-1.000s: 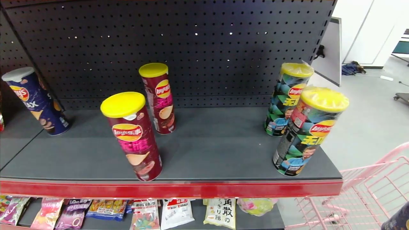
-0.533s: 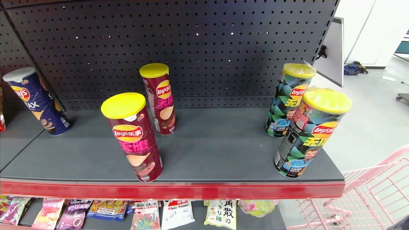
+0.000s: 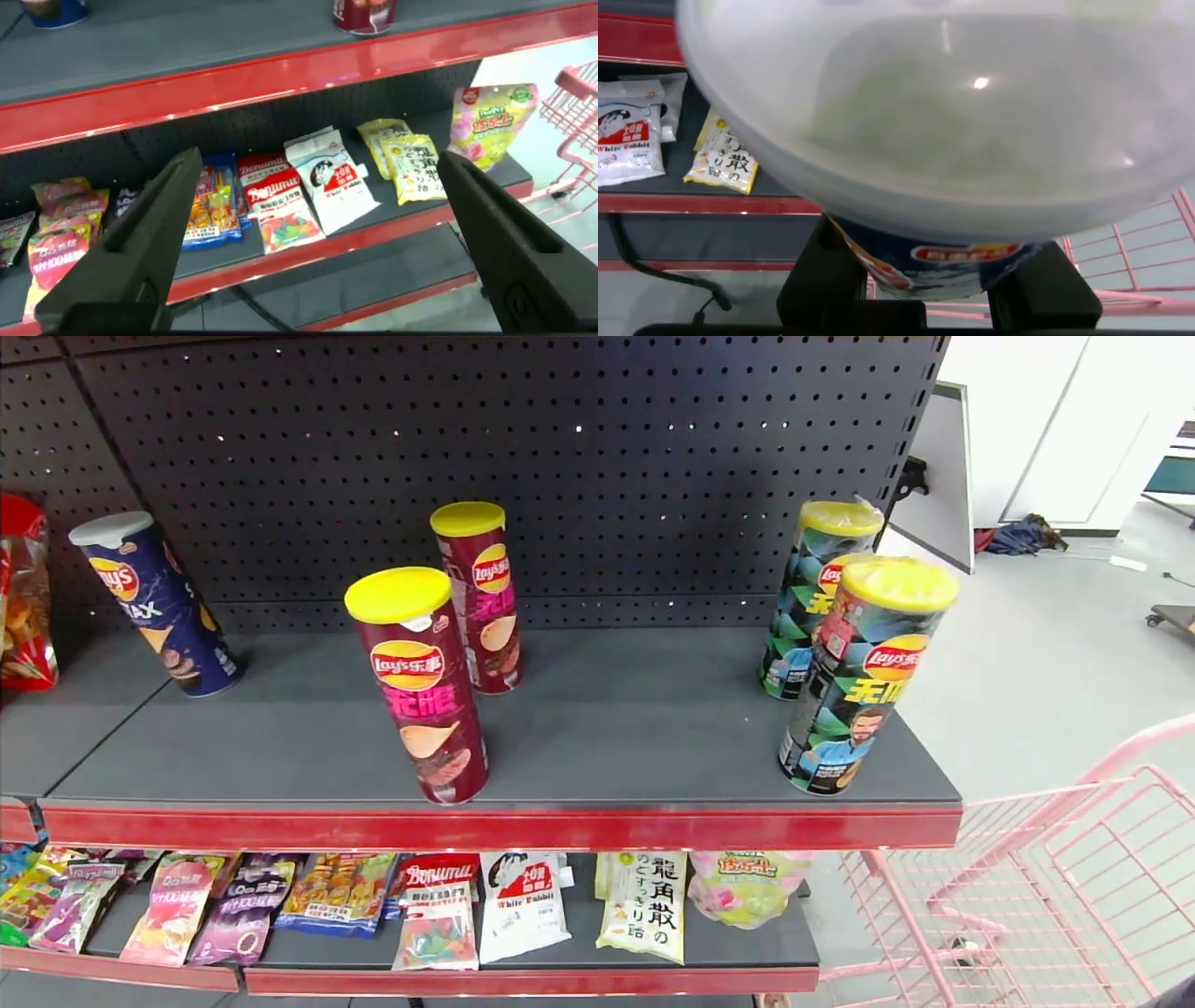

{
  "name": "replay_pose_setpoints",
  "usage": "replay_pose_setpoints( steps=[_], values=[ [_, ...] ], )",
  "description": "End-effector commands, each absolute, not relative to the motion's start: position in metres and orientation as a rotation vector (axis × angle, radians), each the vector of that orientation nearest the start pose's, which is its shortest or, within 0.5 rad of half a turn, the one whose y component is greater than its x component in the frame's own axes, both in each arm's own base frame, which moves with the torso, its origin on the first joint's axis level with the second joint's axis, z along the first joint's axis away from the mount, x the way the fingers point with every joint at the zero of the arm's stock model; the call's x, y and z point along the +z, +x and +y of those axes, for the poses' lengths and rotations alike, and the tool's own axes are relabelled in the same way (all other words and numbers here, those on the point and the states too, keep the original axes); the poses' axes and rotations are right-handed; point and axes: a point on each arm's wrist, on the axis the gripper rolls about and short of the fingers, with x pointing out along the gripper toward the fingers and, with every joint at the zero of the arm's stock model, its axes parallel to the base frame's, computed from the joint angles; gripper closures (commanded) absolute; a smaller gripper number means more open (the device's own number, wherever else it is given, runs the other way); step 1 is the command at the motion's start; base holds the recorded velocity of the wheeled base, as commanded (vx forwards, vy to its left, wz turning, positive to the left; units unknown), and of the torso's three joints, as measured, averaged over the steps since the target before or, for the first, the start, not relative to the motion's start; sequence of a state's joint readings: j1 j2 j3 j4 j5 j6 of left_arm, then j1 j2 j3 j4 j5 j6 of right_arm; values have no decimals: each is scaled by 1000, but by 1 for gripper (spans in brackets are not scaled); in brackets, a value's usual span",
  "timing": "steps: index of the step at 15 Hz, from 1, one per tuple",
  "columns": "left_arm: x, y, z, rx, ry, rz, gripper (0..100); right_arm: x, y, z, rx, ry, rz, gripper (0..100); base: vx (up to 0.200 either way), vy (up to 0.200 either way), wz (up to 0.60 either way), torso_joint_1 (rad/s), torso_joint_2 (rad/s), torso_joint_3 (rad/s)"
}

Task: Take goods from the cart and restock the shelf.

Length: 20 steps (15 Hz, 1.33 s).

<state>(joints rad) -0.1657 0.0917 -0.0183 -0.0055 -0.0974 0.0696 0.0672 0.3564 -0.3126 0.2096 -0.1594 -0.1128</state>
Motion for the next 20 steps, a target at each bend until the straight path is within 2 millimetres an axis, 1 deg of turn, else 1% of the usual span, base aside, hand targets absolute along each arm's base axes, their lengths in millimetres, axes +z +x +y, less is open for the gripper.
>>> replay_pose_setpoints(
  steps=[1, 7, 20],
  values=[
    [83, -17, 1, -266, 71, 59, 0, 145, -6, -4, -78, -141, 250, 100, 0, 200, 0, 7, -7, 2],
    [83, -17, 1, -266, 71, 59, 0, 141, -8, -4, -78, -140, 241, 100, 0, 200, 0, 10, 5, 1],
    [83, -17, 1, -264, 71, 59, 0, 139, -10, -4, -77, -141, 234, 100, 0, 200, 0, 2, 4, 2]
  ],
)
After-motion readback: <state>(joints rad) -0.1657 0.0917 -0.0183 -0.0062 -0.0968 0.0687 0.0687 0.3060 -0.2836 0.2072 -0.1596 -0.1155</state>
